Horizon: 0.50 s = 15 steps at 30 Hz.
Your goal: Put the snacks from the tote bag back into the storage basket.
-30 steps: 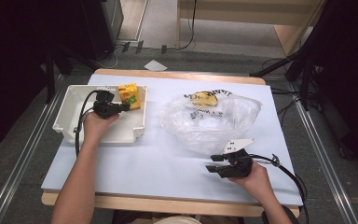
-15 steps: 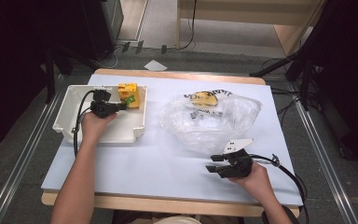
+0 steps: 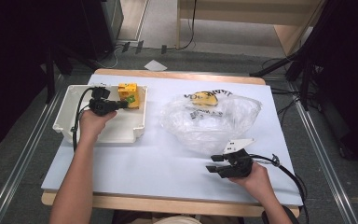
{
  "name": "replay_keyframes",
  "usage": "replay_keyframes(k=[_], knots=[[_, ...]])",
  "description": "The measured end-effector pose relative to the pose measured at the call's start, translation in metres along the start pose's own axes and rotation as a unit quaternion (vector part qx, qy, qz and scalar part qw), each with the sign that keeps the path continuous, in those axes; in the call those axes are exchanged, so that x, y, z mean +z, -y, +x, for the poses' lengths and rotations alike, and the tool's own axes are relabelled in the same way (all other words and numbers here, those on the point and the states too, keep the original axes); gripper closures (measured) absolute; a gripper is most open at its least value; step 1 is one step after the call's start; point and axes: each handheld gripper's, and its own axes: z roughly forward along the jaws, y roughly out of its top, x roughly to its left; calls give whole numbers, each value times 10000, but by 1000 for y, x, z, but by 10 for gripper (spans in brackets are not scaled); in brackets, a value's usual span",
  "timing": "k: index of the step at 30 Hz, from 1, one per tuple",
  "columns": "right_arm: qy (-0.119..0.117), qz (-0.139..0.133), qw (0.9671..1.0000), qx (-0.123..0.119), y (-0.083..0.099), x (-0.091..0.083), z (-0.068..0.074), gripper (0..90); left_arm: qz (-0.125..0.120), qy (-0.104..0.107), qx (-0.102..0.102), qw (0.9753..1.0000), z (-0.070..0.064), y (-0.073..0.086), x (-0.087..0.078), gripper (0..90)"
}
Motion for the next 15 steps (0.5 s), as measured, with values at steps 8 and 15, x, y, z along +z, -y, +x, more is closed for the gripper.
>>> replay_keyframes(k=[8, 15], knots=[[-6, 19, 10000, -8, 0, 0, 0, 531, 47, 196, 78, 9998, -13, -8, -5, 716], [3, 25, 10000, -12, 0, 0, 0, 530, 173, 323, 136, 9992, -26, -14, -3, 582]])
